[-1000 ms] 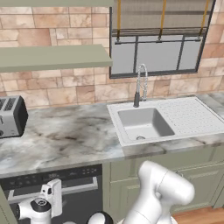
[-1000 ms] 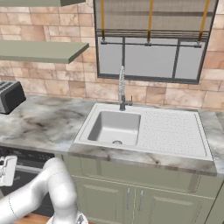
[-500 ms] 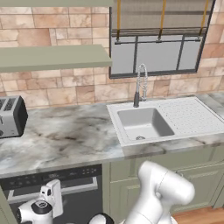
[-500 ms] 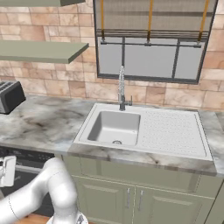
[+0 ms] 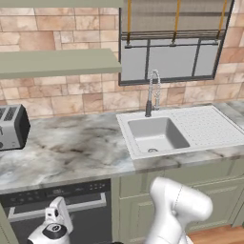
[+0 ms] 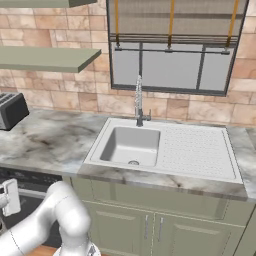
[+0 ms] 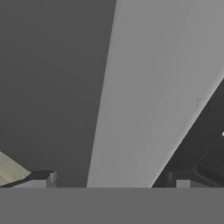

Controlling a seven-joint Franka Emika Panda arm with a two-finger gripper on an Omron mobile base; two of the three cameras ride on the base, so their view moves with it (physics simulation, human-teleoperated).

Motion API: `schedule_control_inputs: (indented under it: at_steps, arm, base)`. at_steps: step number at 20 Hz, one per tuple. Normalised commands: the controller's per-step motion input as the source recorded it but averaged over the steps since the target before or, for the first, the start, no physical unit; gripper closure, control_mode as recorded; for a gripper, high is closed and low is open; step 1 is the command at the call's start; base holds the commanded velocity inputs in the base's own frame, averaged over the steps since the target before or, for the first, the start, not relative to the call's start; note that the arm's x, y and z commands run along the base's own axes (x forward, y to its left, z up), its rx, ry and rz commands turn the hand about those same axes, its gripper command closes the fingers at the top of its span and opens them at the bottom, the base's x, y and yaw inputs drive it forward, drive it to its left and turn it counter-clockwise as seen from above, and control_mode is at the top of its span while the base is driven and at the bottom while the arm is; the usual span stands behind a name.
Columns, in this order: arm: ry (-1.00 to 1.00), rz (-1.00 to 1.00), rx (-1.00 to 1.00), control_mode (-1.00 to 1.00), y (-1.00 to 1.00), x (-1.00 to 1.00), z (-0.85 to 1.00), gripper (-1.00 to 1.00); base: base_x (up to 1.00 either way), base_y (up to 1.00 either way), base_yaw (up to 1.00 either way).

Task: Open the dishwasher door and pull out the top rack.

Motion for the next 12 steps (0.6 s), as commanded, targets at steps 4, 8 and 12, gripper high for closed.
schedule_control_inputs:
  at_steps: [4, 8, 12]
  arm:
    - [-0.09, 0.3, 0.0, -1.0, 0.0, 0.5, -0.42, -1.0]
    - [-0.02, 0.16, 0.0, -1.0, 0.0, 0.41, -0.44, 1.0]
    - [0.01, 0.03, 0.0, -1.0, 0.0, 0.08, -0.35, 1.0]
  base:
    - [0.0, 0.0, 0.0]
    - [0.0, 0.0, 0.0]
    - [0.0, 0.0, 0.0]
